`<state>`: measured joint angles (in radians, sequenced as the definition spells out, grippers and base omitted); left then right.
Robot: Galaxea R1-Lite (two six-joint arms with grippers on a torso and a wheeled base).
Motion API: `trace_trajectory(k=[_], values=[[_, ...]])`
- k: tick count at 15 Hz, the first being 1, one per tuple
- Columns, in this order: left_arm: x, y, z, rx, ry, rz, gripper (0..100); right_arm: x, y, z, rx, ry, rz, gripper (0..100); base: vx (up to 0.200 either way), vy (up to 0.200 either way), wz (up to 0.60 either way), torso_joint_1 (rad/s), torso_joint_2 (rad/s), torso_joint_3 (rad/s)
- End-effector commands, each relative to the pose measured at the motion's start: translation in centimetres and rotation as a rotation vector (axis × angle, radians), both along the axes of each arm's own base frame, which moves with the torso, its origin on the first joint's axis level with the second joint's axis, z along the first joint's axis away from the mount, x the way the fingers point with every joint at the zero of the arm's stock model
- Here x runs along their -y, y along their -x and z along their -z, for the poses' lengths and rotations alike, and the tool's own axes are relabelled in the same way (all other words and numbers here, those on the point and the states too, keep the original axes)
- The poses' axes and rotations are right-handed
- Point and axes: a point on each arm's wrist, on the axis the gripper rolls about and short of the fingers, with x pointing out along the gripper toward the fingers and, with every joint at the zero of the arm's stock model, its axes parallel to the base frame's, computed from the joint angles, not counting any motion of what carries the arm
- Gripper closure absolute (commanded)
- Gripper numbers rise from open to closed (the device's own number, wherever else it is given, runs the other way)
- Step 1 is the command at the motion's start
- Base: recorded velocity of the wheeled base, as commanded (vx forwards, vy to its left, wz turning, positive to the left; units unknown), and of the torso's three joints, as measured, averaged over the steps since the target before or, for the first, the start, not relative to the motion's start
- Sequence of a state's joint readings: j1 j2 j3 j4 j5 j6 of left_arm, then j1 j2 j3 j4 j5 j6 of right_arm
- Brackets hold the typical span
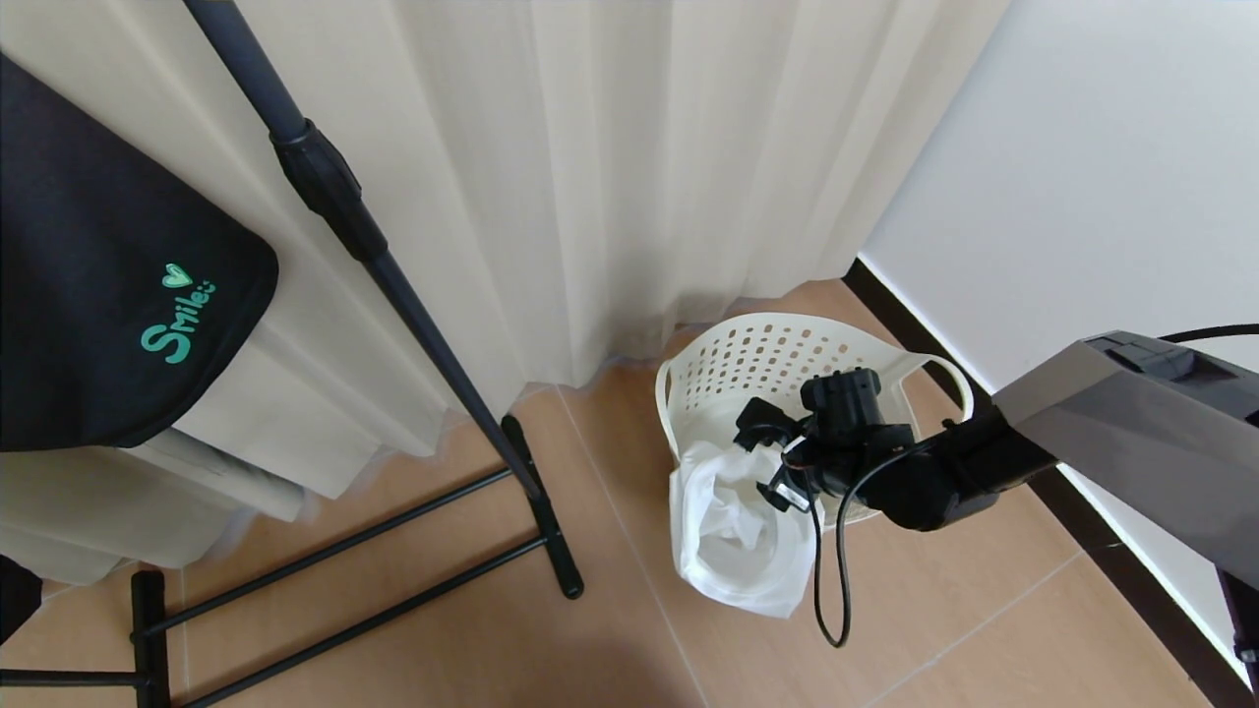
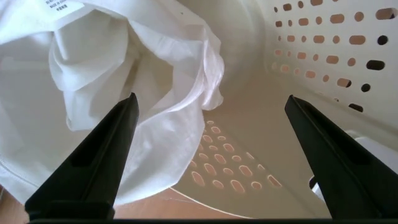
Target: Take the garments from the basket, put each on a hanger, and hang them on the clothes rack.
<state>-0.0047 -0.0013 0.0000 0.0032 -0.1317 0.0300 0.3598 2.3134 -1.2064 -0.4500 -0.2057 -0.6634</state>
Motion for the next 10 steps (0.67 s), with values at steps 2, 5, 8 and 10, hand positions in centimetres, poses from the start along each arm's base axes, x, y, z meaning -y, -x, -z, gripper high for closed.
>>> trace_trajectory(k=[2,5,8,10], values=[[0.0,0.0,0.0,-0.001,0.001,0.000,0,0.1,-1.7,1.1,0.005,0.000,0.017,0,0.000,0.000,0.00,0.000,0.00,0.000],[0.0,0.0,0.0,-0.001,0.001,0.000,0,0.3,-3.6,1.5,0.034,-0.010,0.035,0,0.000,0.000,0.00,0.000,0.00,0.000],[0.0,0.0,0.0,-0.001,-0.001,0.000,0,0.0,-4.9,2.6,0.046,-0.014,0.038,0,0.000,0.000,0.00,0.000,0.00,0.000],[0.0,0.0,0.0,-0.001,0.001,0.000,0,-0.2,-5.6,3.4,0.045,-0.016,0.038,0,0.000,0.000,0.00,0.000,0.00,0.000]])
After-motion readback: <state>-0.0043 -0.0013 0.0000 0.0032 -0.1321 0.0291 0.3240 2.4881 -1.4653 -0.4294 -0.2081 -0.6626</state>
